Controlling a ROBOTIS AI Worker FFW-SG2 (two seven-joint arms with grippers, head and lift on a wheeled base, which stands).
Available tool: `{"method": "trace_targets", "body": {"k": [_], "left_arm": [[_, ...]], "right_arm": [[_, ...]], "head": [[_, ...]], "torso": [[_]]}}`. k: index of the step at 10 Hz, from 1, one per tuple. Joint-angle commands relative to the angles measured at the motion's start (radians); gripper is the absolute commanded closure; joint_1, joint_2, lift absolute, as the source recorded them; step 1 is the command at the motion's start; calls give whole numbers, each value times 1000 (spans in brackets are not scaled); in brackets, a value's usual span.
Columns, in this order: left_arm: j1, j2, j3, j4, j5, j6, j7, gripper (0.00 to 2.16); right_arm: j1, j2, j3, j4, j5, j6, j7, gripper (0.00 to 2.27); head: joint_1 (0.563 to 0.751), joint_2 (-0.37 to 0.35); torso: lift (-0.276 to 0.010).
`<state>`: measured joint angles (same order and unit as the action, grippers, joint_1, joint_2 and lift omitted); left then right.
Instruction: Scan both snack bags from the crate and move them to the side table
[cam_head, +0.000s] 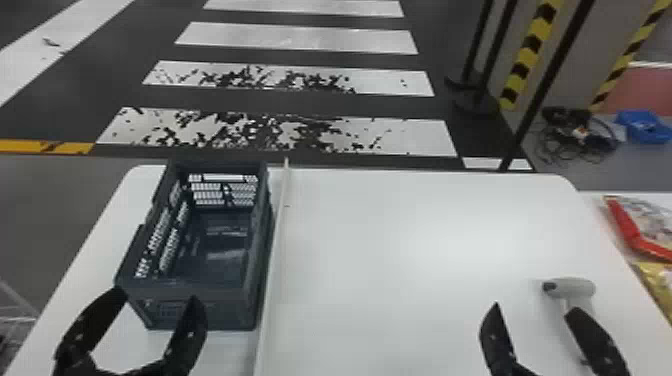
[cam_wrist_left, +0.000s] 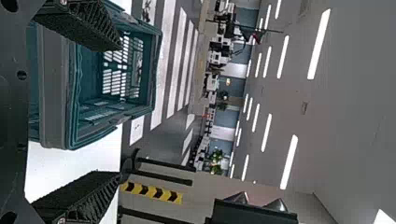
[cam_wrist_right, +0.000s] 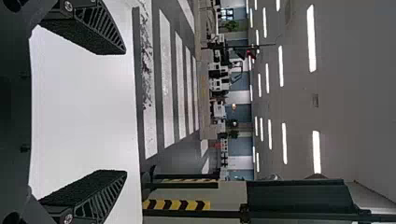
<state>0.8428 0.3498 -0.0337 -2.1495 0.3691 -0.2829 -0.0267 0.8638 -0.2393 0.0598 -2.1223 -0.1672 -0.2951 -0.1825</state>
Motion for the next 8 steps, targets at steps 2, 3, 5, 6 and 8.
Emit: {"method": "trace_targets", "body": {"k": [2,3,5,6,8], "left_arm": [[-2,0,0,5,5,0,-5,36],[-2,0,0,7,5,0,-5,36],[-7,0,-2,13,7,3,-12,36],[-8,0,-3,14,8,3,-12,36],[-10,0,-3,17,8,3,-12,36]], "right_arm": [[6,0,0,-5,0,-3,0,80],[9,0,0,-10,0,-3,0,80],[12,0,0,-12,0,-3,0,80],[12,0,0,-12,0,-3,0,80],[15,2,0,-12,0,-6,1,80]], "head": [[695,-38],[695,-38],[695,-37],[695,-38],[695,-39]], "torso": [[-95],[-95],[-95],[-95],[-95]]}}
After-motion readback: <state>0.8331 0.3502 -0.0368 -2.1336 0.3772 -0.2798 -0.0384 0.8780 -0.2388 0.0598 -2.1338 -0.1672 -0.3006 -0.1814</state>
